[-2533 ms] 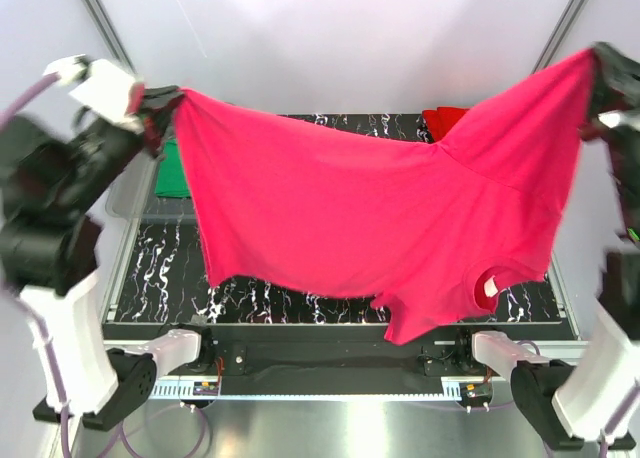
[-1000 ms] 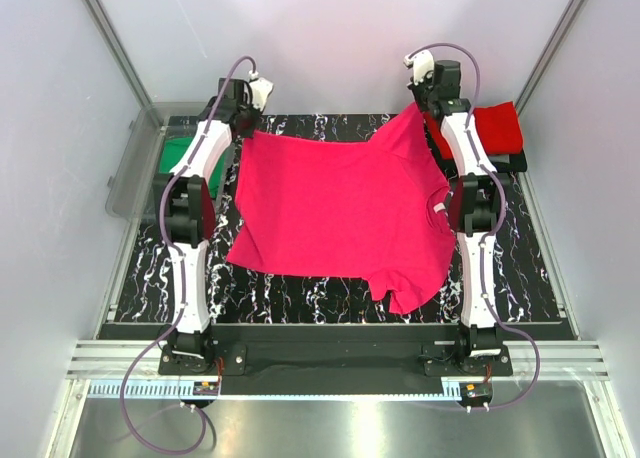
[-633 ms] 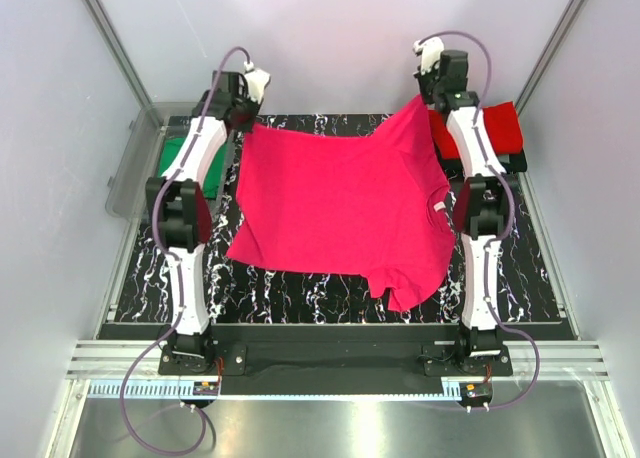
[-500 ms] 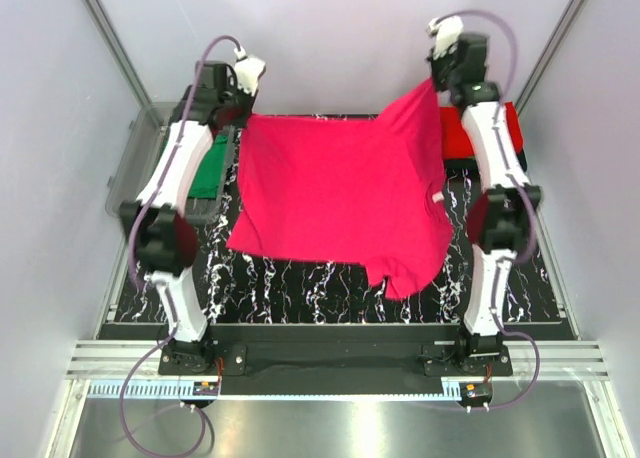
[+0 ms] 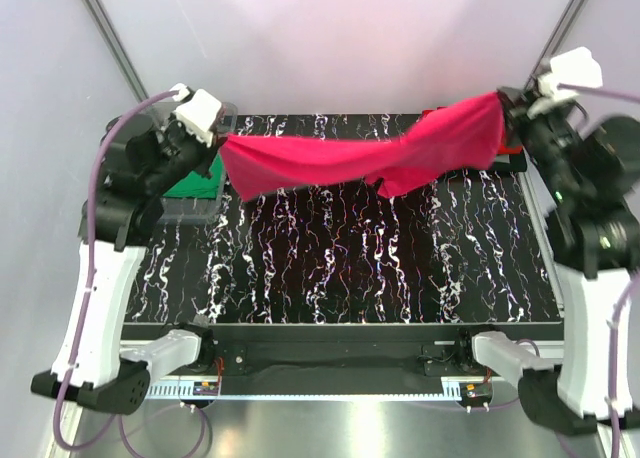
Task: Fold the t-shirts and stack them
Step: Flatten the tshirt out
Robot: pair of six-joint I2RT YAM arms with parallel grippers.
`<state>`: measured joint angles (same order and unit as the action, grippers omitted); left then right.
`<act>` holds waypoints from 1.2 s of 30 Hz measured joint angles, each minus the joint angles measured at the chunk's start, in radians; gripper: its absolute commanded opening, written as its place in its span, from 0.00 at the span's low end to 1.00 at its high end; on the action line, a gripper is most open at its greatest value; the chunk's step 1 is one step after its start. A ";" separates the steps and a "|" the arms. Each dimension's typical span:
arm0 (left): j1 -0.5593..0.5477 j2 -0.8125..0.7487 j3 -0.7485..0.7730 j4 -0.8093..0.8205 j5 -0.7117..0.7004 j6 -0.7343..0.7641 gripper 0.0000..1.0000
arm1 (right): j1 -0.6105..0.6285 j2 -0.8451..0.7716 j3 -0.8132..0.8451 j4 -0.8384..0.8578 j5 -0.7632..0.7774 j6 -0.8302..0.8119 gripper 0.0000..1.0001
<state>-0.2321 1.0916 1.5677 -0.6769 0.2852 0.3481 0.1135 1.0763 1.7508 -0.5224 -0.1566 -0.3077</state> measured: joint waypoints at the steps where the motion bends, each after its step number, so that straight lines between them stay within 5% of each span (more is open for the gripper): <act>1: 0.000 -0.020 0.000 -0.011 0.000 0.002 0.00 | 0.000 -0.031 0.003 -0.021 0.001 -0.002 0.00; 9: 0.059 -0.111 0.201 -0.068 0.023 -0.005 0.00 | 0.000 -0.103 0.198 -0.135 0.012 -0.040 0.00; 20: 0.089 -0.096 0.466 0.026 0.029 -0.002 0.00 | 0.000 0.068 0.596 -0.085 0.039 -0.154 0.00; 25: 0.089 -0.074 0.305 0.044 0.029 0.027 0.00 | 0.000 0.100 0.418 0.047 0.055 -0.194 0.00; 30: 0.090 0.009 0.098 0.032 0.026 0.046 0.00 | 0.000 0.138 0.052 0.171 0.050 -0.209 0.00; 36: 0.089 0.252 -0.007 0.009 0.025 0.047 0.00 | 0.000 0.370 -0.156 0.212 0.017 -0.226 0.00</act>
<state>-0.1429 1.3437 1.5604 -0.6682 0.3099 0.3954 0.1135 1.4467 1.5951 -0.3099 -0.1398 -0.5335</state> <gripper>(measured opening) 0.025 0.009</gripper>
